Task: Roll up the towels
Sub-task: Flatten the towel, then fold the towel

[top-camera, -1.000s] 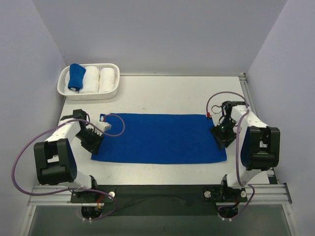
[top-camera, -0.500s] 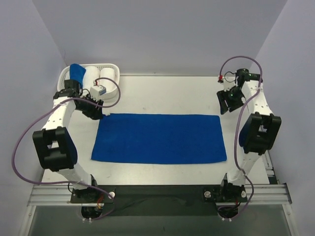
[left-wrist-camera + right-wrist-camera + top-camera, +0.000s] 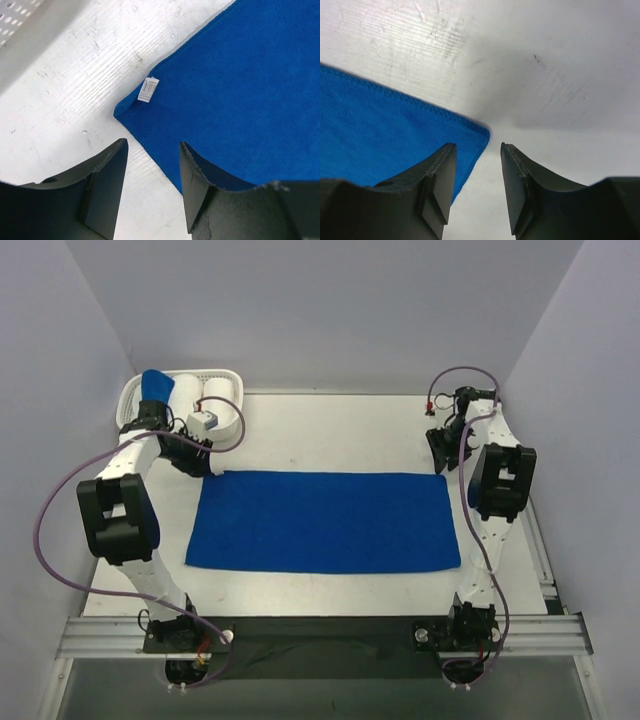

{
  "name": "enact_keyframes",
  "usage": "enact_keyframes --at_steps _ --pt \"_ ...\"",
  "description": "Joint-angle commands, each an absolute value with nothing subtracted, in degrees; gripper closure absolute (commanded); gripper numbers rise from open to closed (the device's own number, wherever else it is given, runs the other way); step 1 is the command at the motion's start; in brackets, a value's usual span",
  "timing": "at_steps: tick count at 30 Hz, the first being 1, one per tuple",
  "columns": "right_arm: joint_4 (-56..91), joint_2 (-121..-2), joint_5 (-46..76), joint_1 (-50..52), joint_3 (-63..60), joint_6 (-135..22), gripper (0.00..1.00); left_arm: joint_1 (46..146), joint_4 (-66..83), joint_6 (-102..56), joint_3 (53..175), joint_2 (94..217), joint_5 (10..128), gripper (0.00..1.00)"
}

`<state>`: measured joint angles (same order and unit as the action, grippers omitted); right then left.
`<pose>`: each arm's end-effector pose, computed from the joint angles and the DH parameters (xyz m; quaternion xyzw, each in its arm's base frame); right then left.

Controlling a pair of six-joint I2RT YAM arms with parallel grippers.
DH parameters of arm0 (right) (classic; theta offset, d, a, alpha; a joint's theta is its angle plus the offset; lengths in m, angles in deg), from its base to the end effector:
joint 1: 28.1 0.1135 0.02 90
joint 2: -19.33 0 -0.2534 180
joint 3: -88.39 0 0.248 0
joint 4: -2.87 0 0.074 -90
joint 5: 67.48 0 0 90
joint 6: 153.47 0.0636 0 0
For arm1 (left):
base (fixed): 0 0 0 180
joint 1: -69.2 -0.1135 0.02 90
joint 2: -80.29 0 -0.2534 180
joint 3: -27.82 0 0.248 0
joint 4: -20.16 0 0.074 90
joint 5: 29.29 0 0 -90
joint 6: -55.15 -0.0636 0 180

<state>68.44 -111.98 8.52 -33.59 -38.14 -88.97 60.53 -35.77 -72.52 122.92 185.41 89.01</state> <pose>0.4793 -0.0306 0.1554 -0.1904 0.9595 0.0705 0.1953 0.3835 0.0280 0.1963 0.2868 0.9054 -0.1403 0.2798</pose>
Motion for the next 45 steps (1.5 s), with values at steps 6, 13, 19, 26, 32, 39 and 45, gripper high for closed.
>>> enact_keyframes --at_steps 6,13,19,26,32,39,45 --pt "71.28 -115.49 10.56 -31.44 -40.05 -88.70 0.63 61.02 -33.39 -73.52 126.20 188.57 87.00 0.43" --pt "71.28 -115.23 11.96 -31.26 -37.76 -89.75 0.66 61.46 -33.30 -73.96 127.16 190.41 85.50 0.42" --pt "71.19 -114.36 13.20 -31.96 -37.49 -89.32 0.53 61.90 -33.39 -73.52 128.13 191.48 85.59 0.41" --pt "71.45 -113.21 12.32 -33.19 -39.26 -89.05 0.59 62.34 -33.30 -73.26 128.31 191.30 85.24 0.42" --pt "71.28 -111.63 10.74 -33.81 -38.55 -88.70 0.58 62.43 -33.39 -73.08 128.48 191.56 85.68 0.42" --pt "71.27 -111.01 9.51 -34.34 -39.78 -87.91 0.58 62.43 -33.30 -72.90 128.48 191.83 85.76 0.41" --pt "71.45 -112.59 10.39 -33.37 -37.06 -88.79 0.64 62.52 -33.30 -72.64 129.27 192.35 85.59 0.41"
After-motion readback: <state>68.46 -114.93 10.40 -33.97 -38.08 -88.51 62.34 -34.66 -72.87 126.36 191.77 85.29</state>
